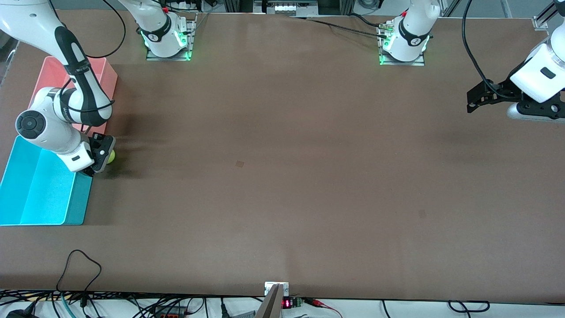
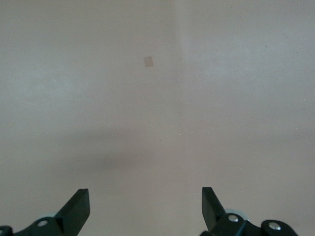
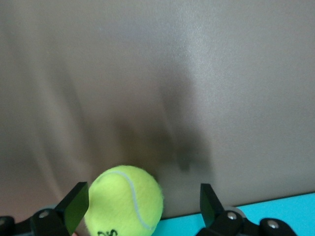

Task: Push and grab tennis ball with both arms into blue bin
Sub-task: 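Close the right gripper on the rolling tennis ball, then carry the ball with the right gripper over the cyan bin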

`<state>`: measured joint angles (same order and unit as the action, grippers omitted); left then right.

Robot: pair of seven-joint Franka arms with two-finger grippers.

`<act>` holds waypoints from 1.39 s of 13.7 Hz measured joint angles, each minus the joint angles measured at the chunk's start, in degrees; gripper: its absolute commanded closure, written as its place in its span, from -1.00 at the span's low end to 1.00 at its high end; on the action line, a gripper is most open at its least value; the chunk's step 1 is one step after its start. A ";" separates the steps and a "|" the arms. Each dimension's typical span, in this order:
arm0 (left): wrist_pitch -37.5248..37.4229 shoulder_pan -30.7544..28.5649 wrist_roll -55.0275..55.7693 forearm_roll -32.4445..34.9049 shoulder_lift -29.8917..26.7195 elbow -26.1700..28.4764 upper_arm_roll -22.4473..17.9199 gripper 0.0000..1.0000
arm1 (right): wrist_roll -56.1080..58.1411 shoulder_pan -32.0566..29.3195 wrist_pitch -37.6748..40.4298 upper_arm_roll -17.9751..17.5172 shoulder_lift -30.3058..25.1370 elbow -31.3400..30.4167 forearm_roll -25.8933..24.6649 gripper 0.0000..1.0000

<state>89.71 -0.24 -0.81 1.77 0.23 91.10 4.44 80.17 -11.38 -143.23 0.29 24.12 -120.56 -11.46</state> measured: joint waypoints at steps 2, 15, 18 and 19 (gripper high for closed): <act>0.00 0.00 0.00 0.00 0.00 0.00 0.00 -1.00 | 0.84 -0.51 -0.75 0.00 0.67 0.00 -0.03 -1.00; 0.00 0.01 -0.02 0.00 0.00 0.00 0.20 -1.00 | 1.17 -2.41 -2.98 0.01 3.38 -0.05 -0.05 0.73; 0.00 0.02 -0.02 0.00 0.00 0.00 0.21 -1.00 | 1.03 -2.41 -3.13 -0.01 3.28 -0.02 -0.01 1.00; 0.00 0.02 -0.02 0.00 0.00 0.00 0.21 -1.00 | 0.70 -2.41 -3.25 -0.05 3.27 0.01 0.14 1.00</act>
<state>89.72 -0.23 -0.84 1.77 0.23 91.10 4.65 80.87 -13.79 -146.47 0.24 27.39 -120.55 -11.32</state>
